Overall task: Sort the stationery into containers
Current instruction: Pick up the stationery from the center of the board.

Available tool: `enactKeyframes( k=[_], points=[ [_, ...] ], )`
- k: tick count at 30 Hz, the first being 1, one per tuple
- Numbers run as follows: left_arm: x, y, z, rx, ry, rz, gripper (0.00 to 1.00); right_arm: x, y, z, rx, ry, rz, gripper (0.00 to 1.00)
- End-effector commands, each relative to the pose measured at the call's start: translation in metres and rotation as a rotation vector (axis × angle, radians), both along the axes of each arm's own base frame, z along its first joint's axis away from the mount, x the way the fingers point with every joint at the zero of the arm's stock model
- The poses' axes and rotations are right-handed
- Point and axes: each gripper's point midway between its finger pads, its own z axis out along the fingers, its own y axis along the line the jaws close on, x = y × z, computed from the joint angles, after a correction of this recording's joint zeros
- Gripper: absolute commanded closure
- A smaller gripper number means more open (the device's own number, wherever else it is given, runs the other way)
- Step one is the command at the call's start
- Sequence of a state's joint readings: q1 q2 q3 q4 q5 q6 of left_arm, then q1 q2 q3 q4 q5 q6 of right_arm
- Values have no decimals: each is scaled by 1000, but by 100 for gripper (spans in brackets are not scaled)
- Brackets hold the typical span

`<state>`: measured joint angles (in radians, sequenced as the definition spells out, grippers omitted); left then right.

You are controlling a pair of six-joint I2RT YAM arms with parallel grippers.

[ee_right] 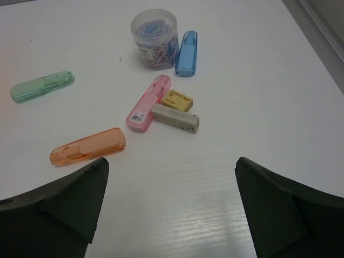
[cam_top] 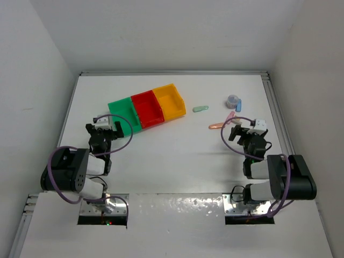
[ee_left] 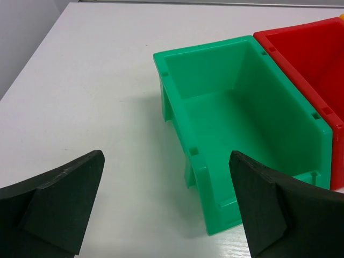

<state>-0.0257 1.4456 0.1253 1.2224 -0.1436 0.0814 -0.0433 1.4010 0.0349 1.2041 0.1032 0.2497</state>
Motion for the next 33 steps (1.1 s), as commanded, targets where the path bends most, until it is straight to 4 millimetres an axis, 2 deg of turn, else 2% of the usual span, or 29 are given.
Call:
enactKeyframes(
  k=[1,2,3,4,5,6,8,9,10,11,12,13,14,15,16,17,18,19,20,21,22,23,24,25,26,27,28,29,33],
  points=[
    [8,-3,19,-11,-67,-2,0,-29,9,-18,-3,59,47,1],
    [8,-2,19,-9,-65,-1,0,-27,10,-16,-18,72,62,1],
    [8,-2,19,-9,-67,1,0,-21,11,7,-21,14,67,1],
    [7,-2,19,-9,-70,1,0,-12,11,15,-5,57,60,1],
    [9,-5,28,10,-95,-19,0,-6,10,38,-10,19,58,1],
    [13,-19,31,25,-76,-110,0,-1,10,52,-23,19,63,1],
    [28,-24,40,62,81,-170,0,12,8,85,-143,90,100,1],
    [35,-31,77,104,36,-236,0,15,6,90,-210,141,112,1],
    [41,-34,94,132,34,-261,0,22,7,115,-337,188,145,1],
    [54,-30,134,173,13,-256,0,22,-9,126,-408,229,57,1],
    [59,-19,156,190,-11,-194,0,26,-8,134,-461,254,49,1],
    [62,-11,173,195,-37,-143,0,37,-11,154,-496,264,32,1],
    [65,-4,207,196,-115,-82,0,43,-12,167,-477,250,3,1],
    [64,6,223,204,-151,-6,0,50,-10,174,-405,238,-21,1],
    [64,7,240,255,-186,2,0,64,-2,192,-219,191,-56,1],
    [64,2,250,291,-209,-12,0,73,7,196,-158,189,12,1],
    [66,-10,252,326,-210,-77,0,82,35,197,-74,193,213,13],
    [67,-16,262,368,-213,-111,0,101,44,198,-7,252,239,65],
    [68,-24,248,339,-158,-144,0,111,37,214,65,293,150,87],
    [68,-25,244,338,-133,-147,0,121,30,208,54,348,108,94],
    [65,-26,234,293,-79,-141,0,138,17,170,74,464,3,74],
    [63,-25,226,278,-48,-129,0,146,17,162,87,509,-6,40],
    [61,-22,220,267,-27,-110,0,155,11,170,83,525,-51,16],
    [56,-21,209,236,-1,-88,0,167,9,137,81,608,-68,1],
    [54,-14,204,226,13,-45,0,174,9,128,86,633,-76,1],
    [51,-12,200,211,19,-29,0,184,10,131,100,623,-83,1],
    [49,-10,191,209,39,-23,0,190,8,122,108,636,-97,1],
    [49,-9,188,202,46,-15,0,197,8,100,111,670,-112,1],
    [47,-8,173,177,72,1,0,222,6,67,126,657,-142,1]
  ],
)
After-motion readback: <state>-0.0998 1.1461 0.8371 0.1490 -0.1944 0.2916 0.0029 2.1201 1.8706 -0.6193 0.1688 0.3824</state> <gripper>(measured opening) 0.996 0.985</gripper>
